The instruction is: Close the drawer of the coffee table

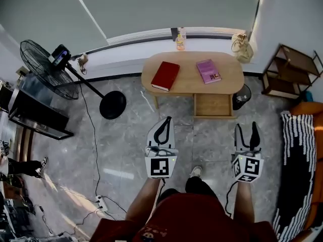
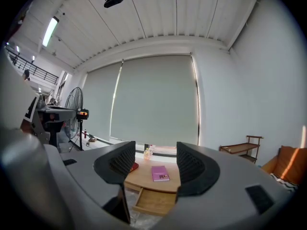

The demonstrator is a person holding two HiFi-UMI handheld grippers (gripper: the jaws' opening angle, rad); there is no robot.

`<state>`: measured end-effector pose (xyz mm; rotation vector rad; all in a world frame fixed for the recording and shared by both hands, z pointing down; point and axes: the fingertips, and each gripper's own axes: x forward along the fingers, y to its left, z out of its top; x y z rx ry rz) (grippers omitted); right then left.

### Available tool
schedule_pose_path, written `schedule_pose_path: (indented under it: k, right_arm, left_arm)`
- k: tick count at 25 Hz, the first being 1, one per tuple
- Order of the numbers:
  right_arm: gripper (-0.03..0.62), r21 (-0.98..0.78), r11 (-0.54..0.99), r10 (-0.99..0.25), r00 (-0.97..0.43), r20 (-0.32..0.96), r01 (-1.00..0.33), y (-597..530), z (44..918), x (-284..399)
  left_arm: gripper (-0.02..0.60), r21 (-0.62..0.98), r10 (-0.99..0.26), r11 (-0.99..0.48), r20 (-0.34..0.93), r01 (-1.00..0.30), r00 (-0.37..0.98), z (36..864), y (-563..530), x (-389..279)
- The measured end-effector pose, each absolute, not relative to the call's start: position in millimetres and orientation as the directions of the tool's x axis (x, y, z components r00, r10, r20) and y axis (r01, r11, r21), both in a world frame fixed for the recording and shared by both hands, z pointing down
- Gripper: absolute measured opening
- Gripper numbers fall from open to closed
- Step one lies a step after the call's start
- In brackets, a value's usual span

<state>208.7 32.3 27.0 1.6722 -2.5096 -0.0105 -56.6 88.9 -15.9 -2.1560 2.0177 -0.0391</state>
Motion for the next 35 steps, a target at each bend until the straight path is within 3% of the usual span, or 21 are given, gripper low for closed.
schedule_pose_path:
  k: [8,19,35]
  right_arm:
    - [0.247,0.081,0.338,-0.938,-0.327,0.118,-0.938,-20,34,188]
    - [0.247,0.095,0.145,-0.984,-0.134,0.114,-0.985,-71,34,127]
    - [0.247,0.13,0.132,-0.988,-0.12,0.099,-0.983,-94,25,126]
  left_arm:
    - [0.006,-0.14,-0.987,-0.126,-0.079,-0.982,0.138,-6,20,-76]
    - [0.006,-0.179,-0.924,-0.355,-0.086,-0.918,0.374,5,-75,-131]
    - [0.006,-0.155,-0.913,-0.383,-0.086,-0.911,0.399,9,-101,-131]
